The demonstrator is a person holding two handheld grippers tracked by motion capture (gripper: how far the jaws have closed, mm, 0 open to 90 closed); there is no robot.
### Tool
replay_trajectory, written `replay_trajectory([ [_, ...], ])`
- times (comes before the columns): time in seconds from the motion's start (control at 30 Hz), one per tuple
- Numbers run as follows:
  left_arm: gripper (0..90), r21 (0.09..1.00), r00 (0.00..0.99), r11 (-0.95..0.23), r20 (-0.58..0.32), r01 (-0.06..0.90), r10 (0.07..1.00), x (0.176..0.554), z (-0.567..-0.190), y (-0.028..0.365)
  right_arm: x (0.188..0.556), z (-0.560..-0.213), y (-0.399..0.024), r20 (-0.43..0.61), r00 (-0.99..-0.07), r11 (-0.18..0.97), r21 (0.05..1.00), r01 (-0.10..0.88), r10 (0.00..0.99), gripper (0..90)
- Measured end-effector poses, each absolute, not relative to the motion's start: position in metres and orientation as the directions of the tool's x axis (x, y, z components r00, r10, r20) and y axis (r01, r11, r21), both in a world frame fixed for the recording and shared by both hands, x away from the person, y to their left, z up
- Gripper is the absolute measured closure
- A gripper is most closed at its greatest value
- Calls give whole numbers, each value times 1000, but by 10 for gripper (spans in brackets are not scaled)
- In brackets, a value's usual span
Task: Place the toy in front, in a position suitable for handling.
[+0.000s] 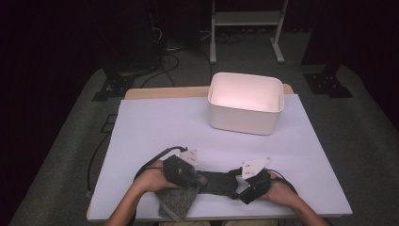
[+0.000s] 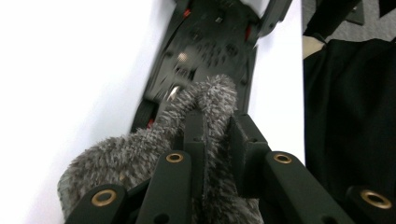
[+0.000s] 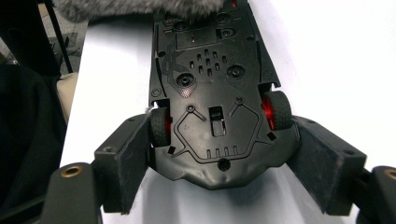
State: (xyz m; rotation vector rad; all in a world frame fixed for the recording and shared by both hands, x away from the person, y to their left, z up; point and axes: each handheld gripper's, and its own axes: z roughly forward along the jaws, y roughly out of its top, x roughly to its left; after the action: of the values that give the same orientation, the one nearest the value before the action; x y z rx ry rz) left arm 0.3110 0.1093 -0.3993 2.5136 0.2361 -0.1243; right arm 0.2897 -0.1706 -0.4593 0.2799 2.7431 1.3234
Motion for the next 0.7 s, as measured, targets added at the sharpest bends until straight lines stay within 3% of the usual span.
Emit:
replay_trajectory([
  [0.3,778,577,969,-779,-142,246,201,323,-398,121,290,-457,-167,-6,-981,621,775,119,195,232],
  [0.7,770,576,979,-792,-124,205,164,332,-393,90,292,-459,-160,-39,-987,651,755,72,155,231],
])
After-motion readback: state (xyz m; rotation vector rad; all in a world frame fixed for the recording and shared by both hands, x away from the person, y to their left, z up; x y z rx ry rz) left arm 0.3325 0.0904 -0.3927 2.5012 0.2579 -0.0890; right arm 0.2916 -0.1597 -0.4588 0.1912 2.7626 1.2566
